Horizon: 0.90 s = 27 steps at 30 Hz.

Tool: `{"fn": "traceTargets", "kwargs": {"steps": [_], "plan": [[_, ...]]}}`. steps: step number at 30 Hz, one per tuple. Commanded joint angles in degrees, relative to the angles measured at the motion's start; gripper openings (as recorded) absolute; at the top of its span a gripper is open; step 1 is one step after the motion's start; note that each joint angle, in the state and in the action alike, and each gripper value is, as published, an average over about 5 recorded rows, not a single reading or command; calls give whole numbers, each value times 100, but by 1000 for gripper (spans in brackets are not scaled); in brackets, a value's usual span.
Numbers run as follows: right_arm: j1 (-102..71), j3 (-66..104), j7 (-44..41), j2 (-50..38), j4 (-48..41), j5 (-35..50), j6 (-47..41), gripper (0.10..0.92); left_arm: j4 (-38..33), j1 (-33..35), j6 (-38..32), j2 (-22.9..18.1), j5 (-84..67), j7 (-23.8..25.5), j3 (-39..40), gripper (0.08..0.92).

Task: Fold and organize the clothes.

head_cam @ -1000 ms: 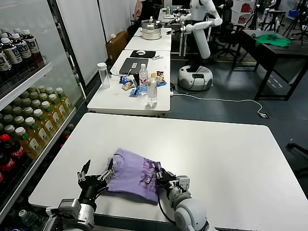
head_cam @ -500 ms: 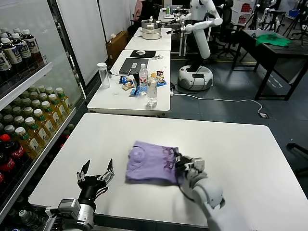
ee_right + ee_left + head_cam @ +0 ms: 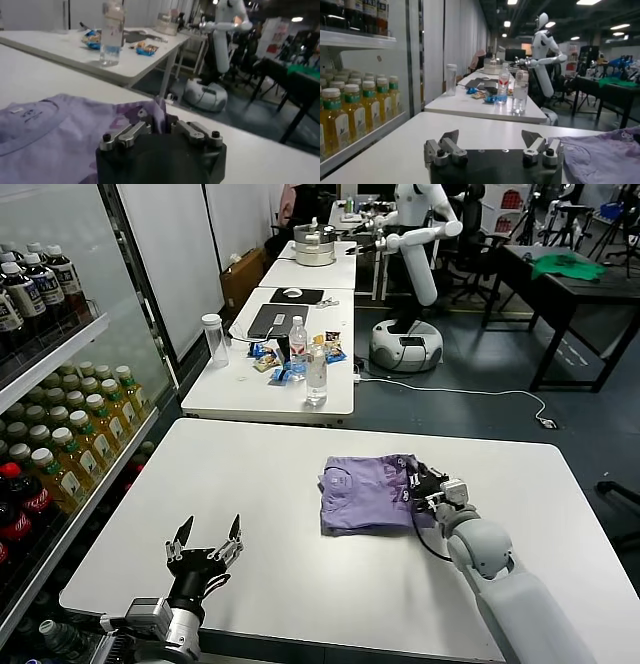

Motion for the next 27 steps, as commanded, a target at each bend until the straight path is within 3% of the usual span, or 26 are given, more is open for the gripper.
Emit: {"fn": "traceTargets", "kwargs": {"steps": [1, 11, 18, 27], "plan": [[-1117, 966, 82, -259, 666, -465, 1206, 356, 12, -2, -2, -1, 13, 16, 48, 823], [-3799, 2673, -119, 392, 2806, -173, 1150, 624, 27, -96, 7, 72, -29, 249, 122, 823], [-4673, 3030, -332, 818, 3448, -231, 1212, 803, 108, -212, 16, 130, -94, 458, 218, 823], [-4740, 2949, 120, 1022, 3660, -558, 1292, 823, 135, -265, 16, 174, -127, 554, 258, 823]]}}
